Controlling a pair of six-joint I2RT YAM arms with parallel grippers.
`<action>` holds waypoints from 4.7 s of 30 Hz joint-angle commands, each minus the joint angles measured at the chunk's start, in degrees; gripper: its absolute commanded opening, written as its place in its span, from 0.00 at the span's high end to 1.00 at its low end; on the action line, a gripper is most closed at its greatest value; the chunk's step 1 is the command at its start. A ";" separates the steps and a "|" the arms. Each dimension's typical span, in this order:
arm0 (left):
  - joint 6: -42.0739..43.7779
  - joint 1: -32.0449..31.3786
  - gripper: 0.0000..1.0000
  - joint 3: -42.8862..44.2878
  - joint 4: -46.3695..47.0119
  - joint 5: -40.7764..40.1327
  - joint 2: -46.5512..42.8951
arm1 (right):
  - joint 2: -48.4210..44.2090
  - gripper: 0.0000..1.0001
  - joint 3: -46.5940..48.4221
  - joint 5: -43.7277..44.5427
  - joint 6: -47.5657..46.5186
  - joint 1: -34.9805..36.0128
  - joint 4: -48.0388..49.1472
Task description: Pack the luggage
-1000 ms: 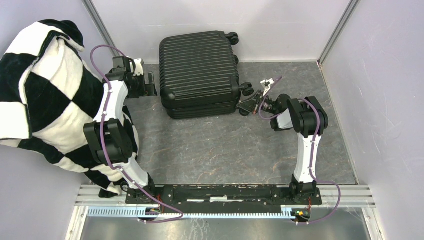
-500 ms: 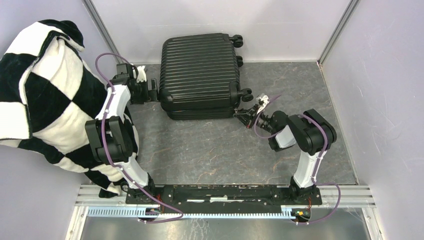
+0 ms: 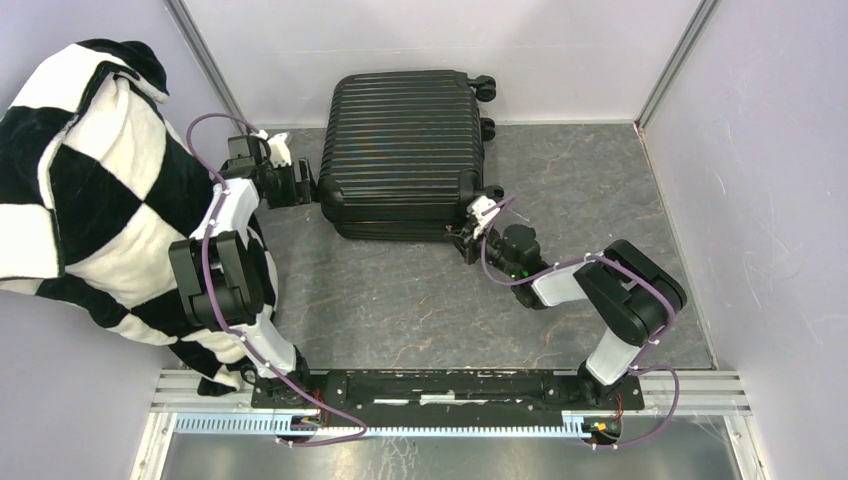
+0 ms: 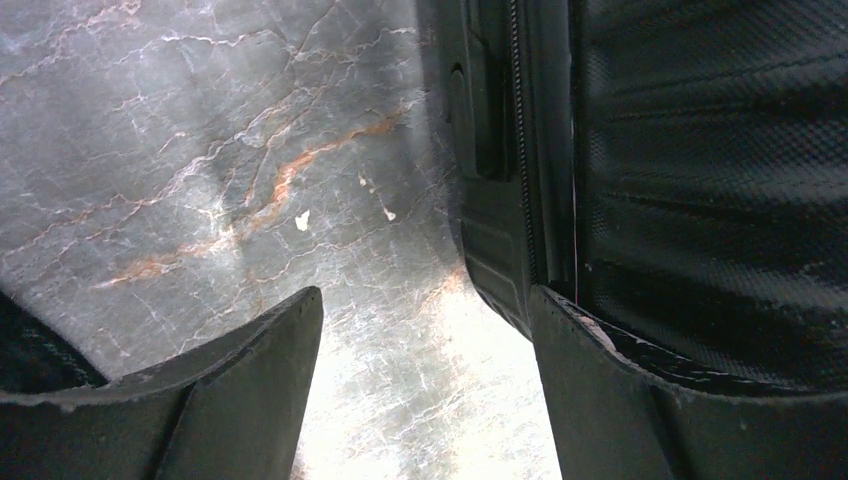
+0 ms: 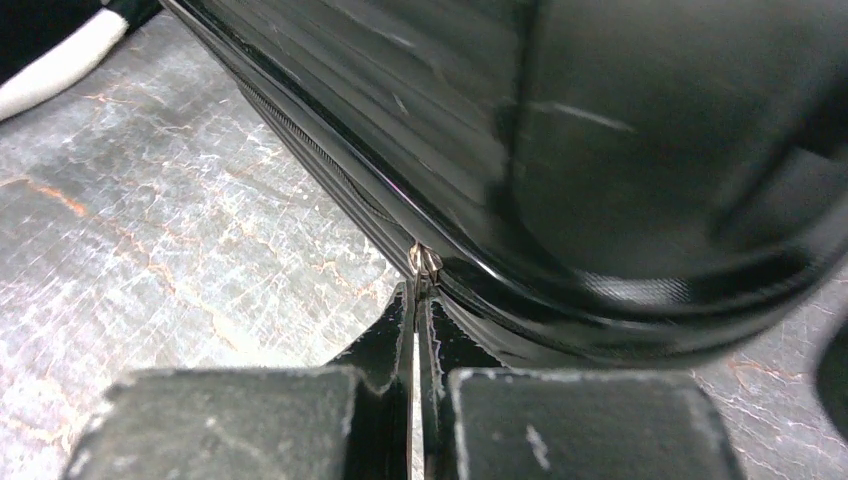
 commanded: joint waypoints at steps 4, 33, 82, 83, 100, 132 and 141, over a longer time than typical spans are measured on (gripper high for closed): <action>3.32 -3.50 0.20 -3.55 1.10 15.73 -5.45 | -2.42 1.00 8.51 14.12 -1.74 8.18 -6.94; 14.51 -11.16 0.14 -0.02 1.53 -2.41 -6.72 | -23.05 1.00 -9.36 23.45 4.25 -4.73 -15.90; -3.20 -16.50 0.17 -2.11 16.61 -6.80 3.25 | -10.76 0.67 12.42 19.69 6.89 15.76 -23.07; -3.24 -15.65 0.17 -2.01 16.03 -6.53 2.71 | -13.63 0.63 11.94 19.70 8.02 13.44 -25.76; 1.97 -17.05 0.16 -5.58 17.25 -8.73 0.82 | -6.72 0.51 45.40 19.75 18.00 -25.71 -49.97; 13.36 -34.37 0.18 -7.40 16.98 -3.09 1.10 | 25.01 0.67 55.80 -16.24 23.95 -18.92 -23.35; 21.27 -39.68 0.21 -13.16 4.17 1.85 -8.76 | 20.46 0.68 46.56 -23.08 28.70 -13.20 -18.49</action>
